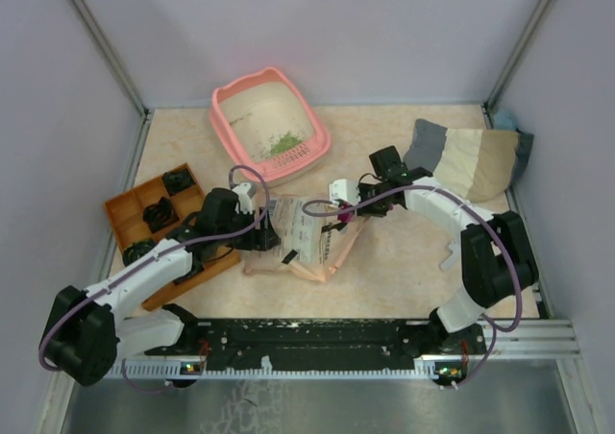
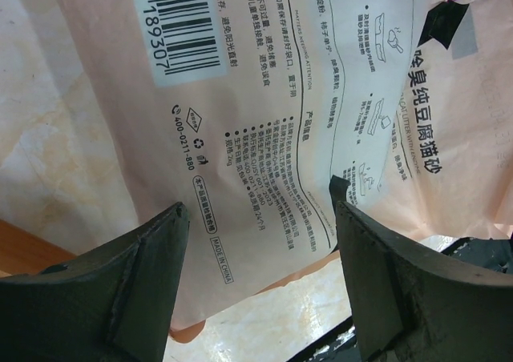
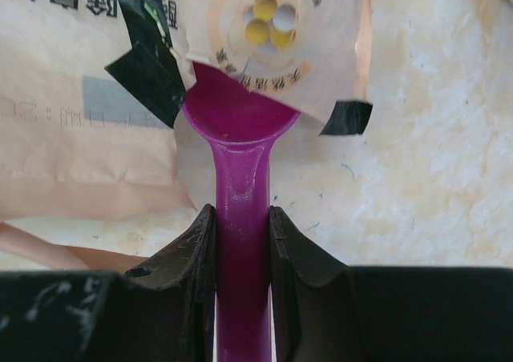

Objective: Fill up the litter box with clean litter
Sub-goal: 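Scoop the cat litter from the cat litter bag.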

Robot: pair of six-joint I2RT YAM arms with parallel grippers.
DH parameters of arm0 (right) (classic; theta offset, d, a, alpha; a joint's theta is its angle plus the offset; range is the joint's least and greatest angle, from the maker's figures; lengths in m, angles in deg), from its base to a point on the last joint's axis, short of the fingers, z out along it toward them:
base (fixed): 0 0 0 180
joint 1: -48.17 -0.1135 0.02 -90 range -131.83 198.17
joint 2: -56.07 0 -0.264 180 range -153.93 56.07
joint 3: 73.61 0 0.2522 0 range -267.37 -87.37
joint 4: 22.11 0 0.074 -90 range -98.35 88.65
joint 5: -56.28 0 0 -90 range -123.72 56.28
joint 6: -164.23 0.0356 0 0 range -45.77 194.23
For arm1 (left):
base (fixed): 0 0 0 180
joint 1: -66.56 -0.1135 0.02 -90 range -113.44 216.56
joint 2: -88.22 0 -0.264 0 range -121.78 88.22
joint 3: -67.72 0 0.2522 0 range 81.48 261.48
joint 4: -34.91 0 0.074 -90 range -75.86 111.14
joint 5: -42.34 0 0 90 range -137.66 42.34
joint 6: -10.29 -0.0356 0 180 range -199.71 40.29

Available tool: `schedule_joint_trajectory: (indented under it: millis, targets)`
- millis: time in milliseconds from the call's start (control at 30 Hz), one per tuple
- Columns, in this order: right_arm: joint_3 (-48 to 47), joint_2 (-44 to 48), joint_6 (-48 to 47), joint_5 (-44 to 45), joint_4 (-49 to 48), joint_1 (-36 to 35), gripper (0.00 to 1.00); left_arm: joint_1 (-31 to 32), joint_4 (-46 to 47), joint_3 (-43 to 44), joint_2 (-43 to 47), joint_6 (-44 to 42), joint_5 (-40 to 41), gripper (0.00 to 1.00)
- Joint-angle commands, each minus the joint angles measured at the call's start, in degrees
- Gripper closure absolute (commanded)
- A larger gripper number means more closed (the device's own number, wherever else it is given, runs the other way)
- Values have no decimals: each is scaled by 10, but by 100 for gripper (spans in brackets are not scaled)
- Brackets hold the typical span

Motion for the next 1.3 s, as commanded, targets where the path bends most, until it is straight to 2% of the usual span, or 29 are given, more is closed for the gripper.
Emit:
schedule_joint_trajectory:
  millis: [0, 267, 500, 933, 1100, 1267]
  targets:
    - [-50, -29, -16, -67, 21, -23, 100, 1, 20, -1, -10, 3, -17, 21]
    - [-89, -50, -10, -129, 86, -25, 100, 1, 19, -1, -11, 4, -17, 22]
    - [-116, -66, 40, -146, 121, -12, 100, 1, 17, -4, -5, 6, -12, 22]
    - [-45, 4, 101, -152, 72, 21, 100, 1, 17, -3, 3, 10, -11, 24]
    - [-44, 0, 123, -157, 88, 48, 100, 0, 6, 4, 3, 5, -7, 24]
    - [-38, 10, 137, -199, 97, 91, 100, 0, 0, 10, 4, -2, -2, 24]
